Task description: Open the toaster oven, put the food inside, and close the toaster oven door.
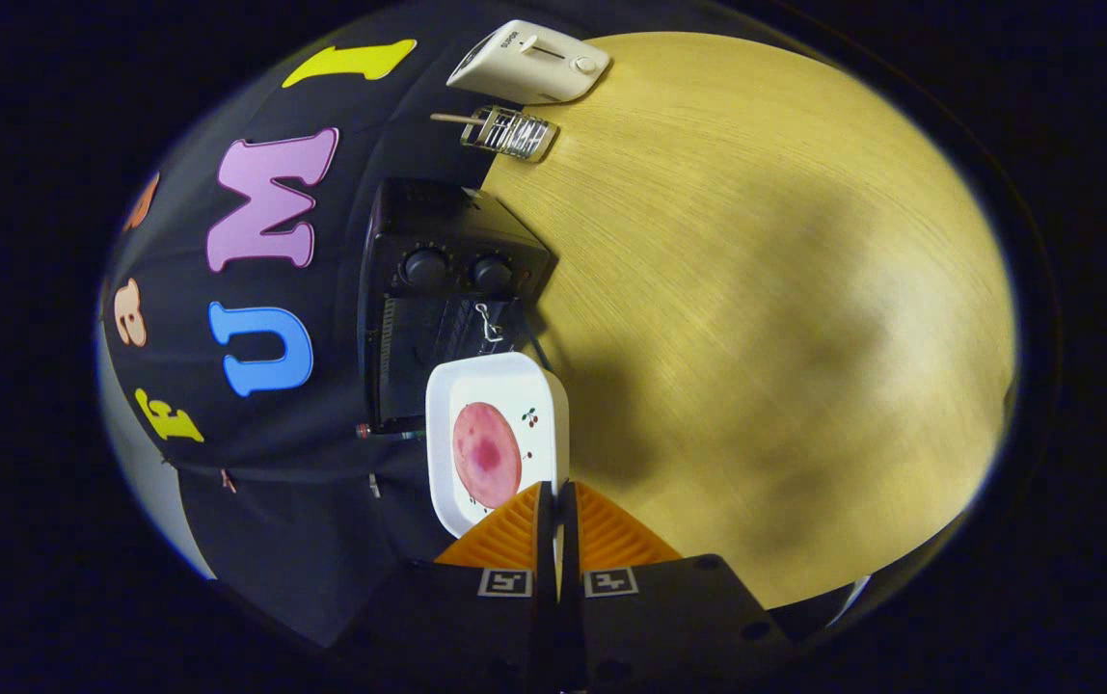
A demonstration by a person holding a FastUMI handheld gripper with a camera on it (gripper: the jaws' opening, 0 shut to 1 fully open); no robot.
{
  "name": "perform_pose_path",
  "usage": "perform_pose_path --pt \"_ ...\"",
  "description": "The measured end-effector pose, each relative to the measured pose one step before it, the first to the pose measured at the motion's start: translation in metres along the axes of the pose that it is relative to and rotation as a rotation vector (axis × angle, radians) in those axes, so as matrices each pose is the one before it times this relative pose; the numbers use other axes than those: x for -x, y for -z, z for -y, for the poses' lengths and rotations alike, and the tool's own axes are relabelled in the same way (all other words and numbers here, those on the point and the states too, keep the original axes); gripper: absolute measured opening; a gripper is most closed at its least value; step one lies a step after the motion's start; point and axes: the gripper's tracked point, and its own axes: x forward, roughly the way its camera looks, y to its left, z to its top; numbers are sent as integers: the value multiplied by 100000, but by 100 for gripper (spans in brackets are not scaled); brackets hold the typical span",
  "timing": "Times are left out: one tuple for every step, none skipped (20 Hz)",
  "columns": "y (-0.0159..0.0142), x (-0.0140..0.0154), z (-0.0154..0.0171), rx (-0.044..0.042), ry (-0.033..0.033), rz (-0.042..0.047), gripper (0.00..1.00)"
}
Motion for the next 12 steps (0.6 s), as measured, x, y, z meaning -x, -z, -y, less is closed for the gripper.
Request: perform_pose_path --pt "1278 -612 -912 -3797 -751 2126 5" --pt "984 -1234 -712 -2823 -567 1450 5" --pt "892 -1279 -1442 -2079 -312 1726 5" --pt "553 -1536 -1039 -1602 586 2604 5" --pt "234 -1408 -688 -2294 1213 3874 5" --pt "190 -1149 -506 -3139 1540 4429 5" --pt "193 -1284 -649 -3537 1293 4548 5" --pt "142 -1196 -743 -3778 490 4971 5" --pt "330 -1180 -733 -3360 452 4262 5" --pt "518 -1237 -726 -2814 154 2791 5" --pt "726 -1061 -666 -2619 -49 2091 5" --pt "642 -1175 -669 -2905 49 1847 5"
